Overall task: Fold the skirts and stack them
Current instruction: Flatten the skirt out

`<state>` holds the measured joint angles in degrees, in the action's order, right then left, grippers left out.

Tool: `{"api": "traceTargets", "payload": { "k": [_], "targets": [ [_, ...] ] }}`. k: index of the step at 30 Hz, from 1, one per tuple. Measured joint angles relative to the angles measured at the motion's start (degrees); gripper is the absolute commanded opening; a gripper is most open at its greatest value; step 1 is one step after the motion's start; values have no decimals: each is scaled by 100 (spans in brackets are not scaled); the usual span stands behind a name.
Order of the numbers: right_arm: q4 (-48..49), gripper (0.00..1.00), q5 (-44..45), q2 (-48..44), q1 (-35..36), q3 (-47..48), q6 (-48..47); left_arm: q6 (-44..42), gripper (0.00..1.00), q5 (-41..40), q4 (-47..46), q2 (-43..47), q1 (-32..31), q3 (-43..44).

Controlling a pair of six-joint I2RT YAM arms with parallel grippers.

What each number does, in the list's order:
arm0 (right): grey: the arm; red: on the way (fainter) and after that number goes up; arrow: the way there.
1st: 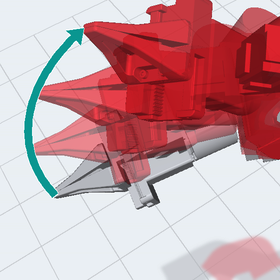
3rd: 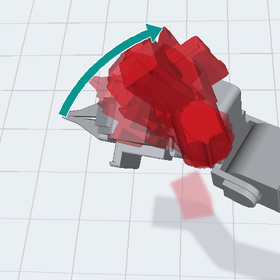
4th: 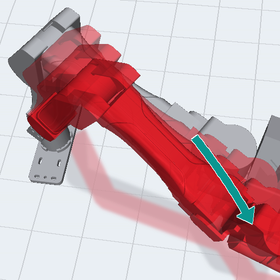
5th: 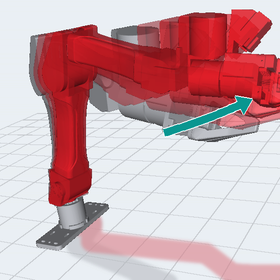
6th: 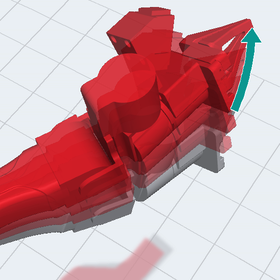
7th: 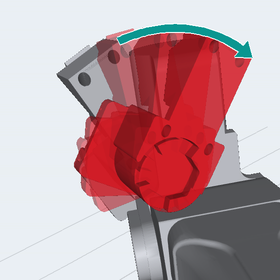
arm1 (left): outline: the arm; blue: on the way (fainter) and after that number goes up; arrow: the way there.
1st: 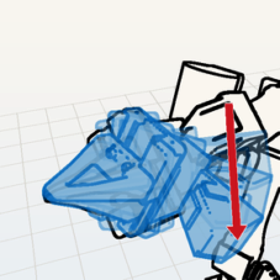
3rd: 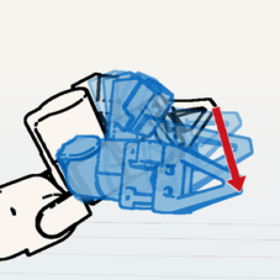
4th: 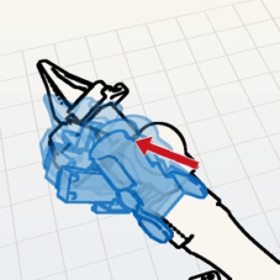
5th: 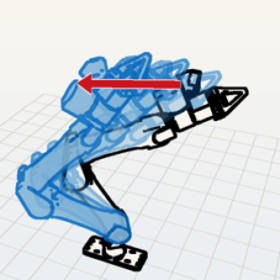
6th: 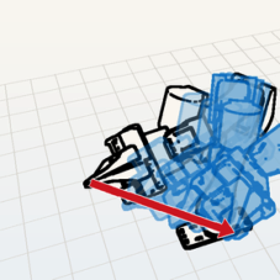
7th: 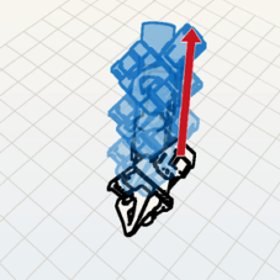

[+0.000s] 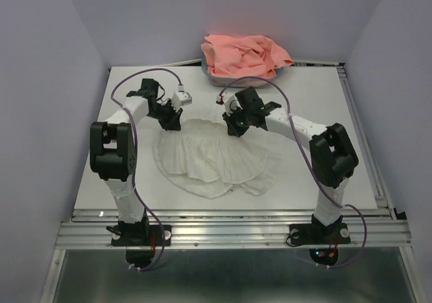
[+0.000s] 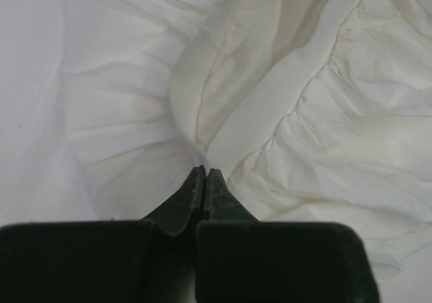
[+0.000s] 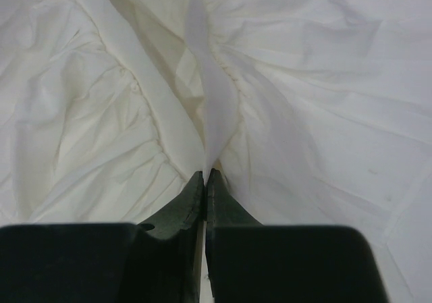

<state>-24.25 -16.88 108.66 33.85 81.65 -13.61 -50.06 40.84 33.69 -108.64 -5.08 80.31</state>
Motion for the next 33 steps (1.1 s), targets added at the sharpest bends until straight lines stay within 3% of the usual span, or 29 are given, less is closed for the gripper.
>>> {"api": "traceTargets", "payload": {
  "k": [6,13,16,23,27,30,33],
  "targets": [
    [-46,1,-55,-195,-573,210,-17,-402,0,275,509,267,125,170],
    [-116,1,-197,-1110,-968,243,-472,-925,0,898,1266,1480,155,1093],
    [-111,1,-190,-1539,-968,341,-669,-852,0,981,1202,2131,140,1137],
    [-87,1,-96,-2004,-968,610,-859,-173,0,686,402,3412,-107,286],
    [-98,1,20,-1637,-968,1051,-892,535,0,240,-350,3259,-122,142],
    [-74,1,232,-708,-975,2227,-892,1036,0,-153,-782,2828,-120,317],
    [-20,1,474,319,-981,3526,-855,1423,0,-529,-988,2024,-94,1097]
  ]
}}
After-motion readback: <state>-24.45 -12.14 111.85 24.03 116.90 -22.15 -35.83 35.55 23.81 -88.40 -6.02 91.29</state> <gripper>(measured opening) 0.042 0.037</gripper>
